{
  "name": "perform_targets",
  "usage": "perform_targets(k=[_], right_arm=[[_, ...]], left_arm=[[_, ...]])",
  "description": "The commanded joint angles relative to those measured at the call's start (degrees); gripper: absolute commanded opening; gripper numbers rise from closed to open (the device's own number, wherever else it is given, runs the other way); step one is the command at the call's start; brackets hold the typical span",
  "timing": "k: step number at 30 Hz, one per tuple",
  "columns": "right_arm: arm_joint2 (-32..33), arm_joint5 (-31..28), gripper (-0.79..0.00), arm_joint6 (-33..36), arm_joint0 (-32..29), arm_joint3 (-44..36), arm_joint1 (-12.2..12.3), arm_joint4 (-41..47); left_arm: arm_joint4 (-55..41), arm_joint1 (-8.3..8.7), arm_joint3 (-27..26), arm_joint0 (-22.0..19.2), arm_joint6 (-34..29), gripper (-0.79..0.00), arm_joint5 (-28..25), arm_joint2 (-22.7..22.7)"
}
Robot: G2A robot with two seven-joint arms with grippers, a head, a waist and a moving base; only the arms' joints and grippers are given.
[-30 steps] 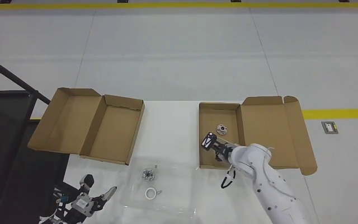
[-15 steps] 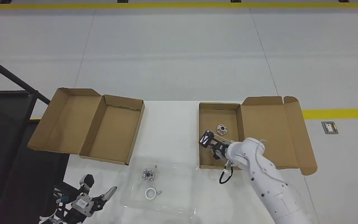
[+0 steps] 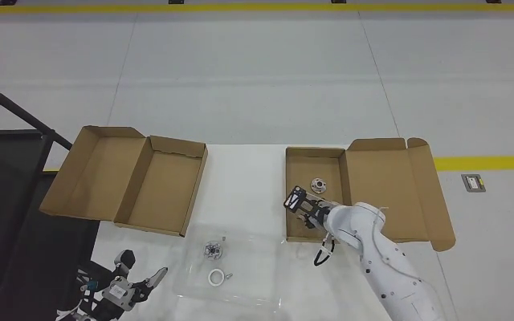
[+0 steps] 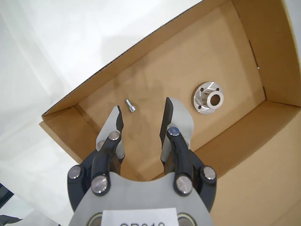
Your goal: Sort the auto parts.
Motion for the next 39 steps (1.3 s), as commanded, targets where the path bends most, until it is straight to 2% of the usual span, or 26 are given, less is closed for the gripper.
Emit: perform_targets(k=[1,4,6,11,12,14,18,29,35,39], right_arm=[[-0.18,0.18,-0.403,0.68,-1.5,-4.39,0.16,-0.76],[-0.43,-2.08,-0.394,-1.34,-4.39,-11.75,0.53,-1.01],[-0.64,-4.76,-0.36,-3.24,-6.41,-16.12,0.91,-1.94],[-4.27,-13.36,-0.175,-7.12,-8.51,-22.59,1.35,-3.57],[-5.18,-14.72,-0.077,-7.89,-8.53,-23.06,1.36,-3.87],[-7.69,-16.43,0.0,-8.7,-8.33,-23.24,1.22,-4.86],[-13.08,-16.33,0.0,-8.33,-6.81,-21.9,0.36,-5.96],[-13.43,-16.09,0.0,-8.51,-7.02,-21.69,0.36,-6.52],[-20.61,-13.28,0.0,-6.87,-4.53,-18.9,-0.95,-14.04],[-25.15,-12.09,0.0,-8.41,-1.59,-15.29,-2.28,-17.4]], left_arm=[[0.0,0.0,0.0,0.0,0.0,0.0,0.0,0.0],[0.0,0.0,0.0,0.0,0.0,0.0,0.0,0.0],[0.0,0.0,0.0,0.0,0.0,0.0,0.0,0.0],[0.0,0.0,0.0,0.0,0.0,0.0,0.0,0.0],[0.0,0.0,0.0,0.0,0.0,0.0,0.0,0.0],[0.0,0.0,0.0,0.0,0.0,0.0,0.0,0.0],[0.0,0.0,0.0,0.0,0.0,0.0,0.0,0.0],[0.0,0.0,0.0,0.0,0.0,0.0,0.0,0.0],[0.0,0.0,0.0,0.0,0.0,0.0,0.0,0.0],[0.0,0.0,0.0,0.0,0.0,0.0,0.0,0.0]])
